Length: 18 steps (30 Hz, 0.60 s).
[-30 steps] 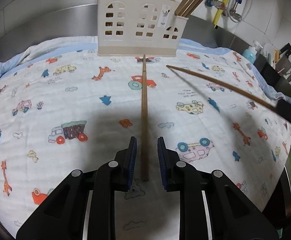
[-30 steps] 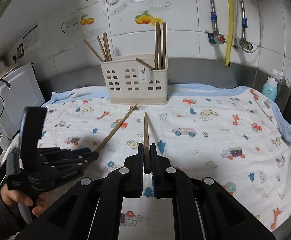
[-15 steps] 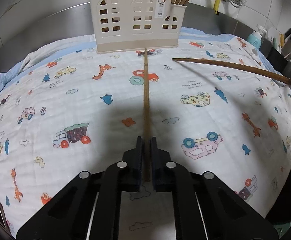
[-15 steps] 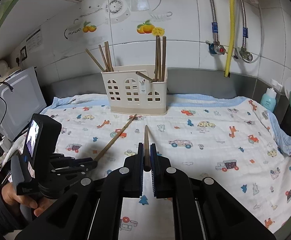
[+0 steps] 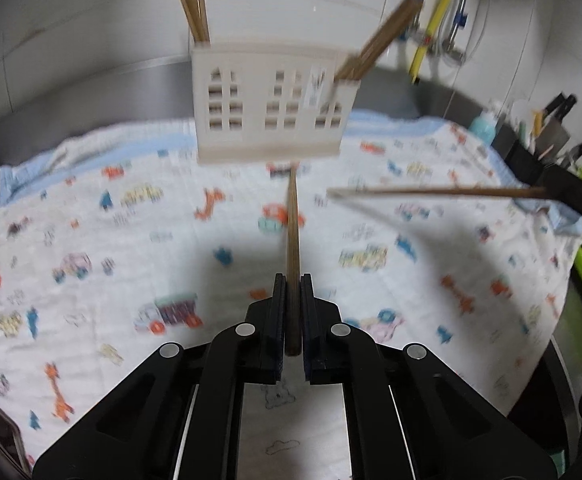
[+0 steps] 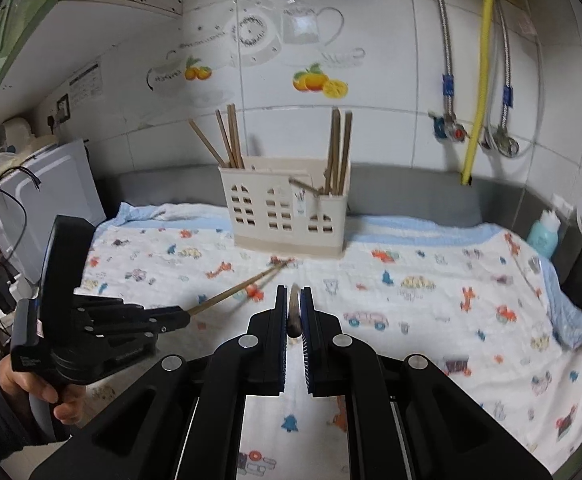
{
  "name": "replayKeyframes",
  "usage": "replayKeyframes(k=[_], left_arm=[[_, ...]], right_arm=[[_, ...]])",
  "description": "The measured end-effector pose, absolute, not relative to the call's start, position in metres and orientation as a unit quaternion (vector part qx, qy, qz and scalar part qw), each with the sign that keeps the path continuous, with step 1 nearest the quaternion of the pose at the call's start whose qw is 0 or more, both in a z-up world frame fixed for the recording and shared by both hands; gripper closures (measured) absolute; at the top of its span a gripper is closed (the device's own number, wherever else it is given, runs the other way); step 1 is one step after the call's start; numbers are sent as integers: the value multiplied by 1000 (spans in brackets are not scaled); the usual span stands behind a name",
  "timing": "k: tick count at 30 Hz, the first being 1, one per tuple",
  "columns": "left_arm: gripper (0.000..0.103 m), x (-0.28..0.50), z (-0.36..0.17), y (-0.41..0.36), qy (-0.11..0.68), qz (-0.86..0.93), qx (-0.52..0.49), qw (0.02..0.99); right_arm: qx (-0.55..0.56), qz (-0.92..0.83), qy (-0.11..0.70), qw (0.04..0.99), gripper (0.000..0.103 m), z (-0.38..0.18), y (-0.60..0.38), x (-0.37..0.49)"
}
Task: Organize utensils
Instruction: 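Lift both held chopsticks upright above the beige holder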
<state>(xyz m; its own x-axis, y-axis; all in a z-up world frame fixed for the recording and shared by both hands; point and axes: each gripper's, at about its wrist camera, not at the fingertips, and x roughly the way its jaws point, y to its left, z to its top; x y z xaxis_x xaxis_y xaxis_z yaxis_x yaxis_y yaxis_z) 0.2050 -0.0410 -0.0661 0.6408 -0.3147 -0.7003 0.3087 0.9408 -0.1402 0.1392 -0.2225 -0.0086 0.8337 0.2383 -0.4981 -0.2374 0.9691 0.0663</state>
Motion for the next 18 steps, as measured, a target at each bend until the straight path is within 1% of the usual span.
replayKeyframes(k=[7, 12, 18], left_arm=[[97, 204, -20, -35, 318, -181, -5, 931], [97, 211, -1, -38, 301, -186, 9, 935], [97, 226, 23, -35, 289, -186, 10, 939]], right_arm=[[-2, 165, 253, 953, 96, 28, -224, 154], [-4, 201, 257, 945, 97, 54, -221, 170], [-23, 218, 242, 945, 97, 94, -220, 185]])
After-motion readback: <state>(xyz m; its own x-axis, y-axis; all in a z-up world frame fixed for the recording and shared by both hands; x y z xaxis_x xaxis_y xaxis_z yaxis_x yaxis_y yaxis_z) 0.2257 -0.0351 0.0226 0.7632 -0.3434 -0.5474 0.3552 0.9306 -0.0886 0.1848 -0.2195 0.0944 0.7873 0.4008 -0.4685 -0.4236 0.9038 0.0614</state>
